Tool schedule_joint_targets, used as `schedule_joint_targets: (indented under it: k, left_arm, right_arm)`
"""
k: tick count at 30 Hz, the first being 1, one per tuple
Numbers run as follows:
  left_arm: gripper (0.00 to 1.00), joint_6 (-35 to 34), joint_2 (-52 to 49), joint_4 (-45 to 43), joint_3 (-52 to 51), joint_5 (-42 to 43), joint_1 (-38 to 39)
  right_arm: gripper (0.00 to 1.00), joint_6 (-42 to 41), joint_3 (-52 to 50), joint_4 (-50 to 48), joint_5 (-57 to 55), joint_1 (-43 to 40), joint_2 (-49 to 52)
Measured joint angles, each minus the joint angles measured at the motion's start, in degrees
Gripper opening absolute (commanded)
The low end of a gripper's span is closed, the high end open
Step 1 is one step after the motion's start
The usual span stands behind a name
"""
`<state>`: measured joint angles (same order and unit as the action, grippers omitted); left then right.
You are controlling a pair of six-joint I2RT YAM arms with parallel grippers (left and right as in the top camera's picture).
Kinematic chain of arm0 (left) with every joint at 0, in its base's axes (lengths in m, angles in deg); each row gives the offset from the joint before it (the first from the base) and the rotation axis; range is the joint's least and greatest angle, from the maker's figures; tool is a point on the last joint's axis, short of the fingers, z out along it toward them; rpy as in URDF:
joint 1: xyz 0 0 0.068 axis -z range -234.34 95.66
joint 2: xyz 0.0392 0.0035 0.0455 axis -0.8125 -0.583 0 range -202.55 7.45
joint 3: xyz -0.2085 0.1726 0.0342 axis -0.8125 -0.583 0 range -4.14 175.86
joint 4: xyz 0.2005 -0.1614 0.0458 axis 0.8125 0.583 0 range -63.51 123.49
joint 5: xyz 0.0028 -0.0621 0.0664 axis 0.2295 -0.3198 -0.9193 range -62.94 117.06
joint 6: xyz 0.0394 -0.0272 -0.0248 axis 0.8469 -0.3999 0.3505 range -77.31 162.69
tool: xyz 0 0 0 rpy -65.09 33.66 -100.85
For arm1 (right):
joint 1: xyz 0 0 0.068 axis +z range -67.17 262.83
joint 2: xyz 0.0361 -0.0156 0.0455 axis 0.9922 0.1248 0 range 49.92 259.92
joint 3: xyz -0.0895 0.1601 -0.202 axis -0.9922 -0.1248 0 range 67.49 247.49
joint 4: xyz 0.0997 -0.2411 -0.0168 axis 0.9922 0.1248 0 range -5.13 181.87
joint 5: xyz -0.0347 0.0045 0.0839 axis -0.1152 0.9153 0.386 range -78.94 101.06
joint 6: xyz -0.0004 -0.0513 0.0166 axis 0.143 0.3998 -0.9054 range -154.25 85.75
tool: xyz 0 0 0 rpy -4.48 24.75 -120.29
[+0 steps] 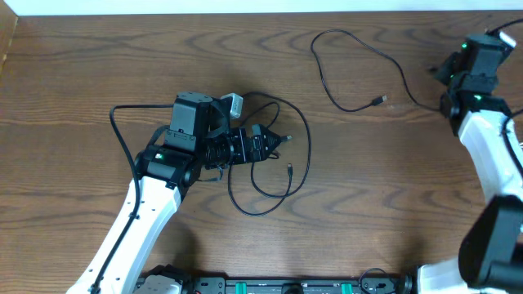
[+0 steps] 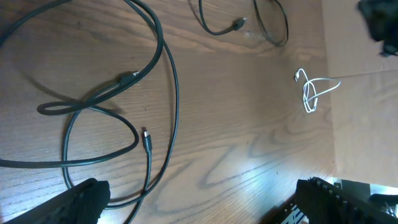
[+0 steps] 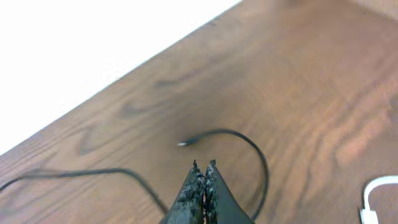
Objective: Untangle cables
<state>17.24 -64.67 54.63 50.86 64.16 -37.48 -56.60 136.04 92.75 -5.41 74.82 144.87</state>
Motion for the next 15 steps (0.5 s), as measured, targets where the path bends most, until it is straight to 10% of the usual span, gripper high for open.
schedule_joint_targets:
  k: [5, 7, 15]
  left_arm:
    - [1.0, 0.0, 0.0, 0.0, 0.0, 0.0, 0.0]
    - [1.0, 0.0, 0.0, 0.0, 0.0, 0.0, 0.0]
    - [1.0, 0.0, 0.0, 0.0, 0.0, 0.0, 0.0]
  right_arm:
    - [0.01, 5.7, 0.0, 0.4, 8.8, 0.7, -2.7]
    - [0.26, 6.1, 0.0, 1.6, 11.0, 1.3, -2.9]
    - [0.67, 0.4, 0.0, 7.4, 9.4, 2.0, -0.9]
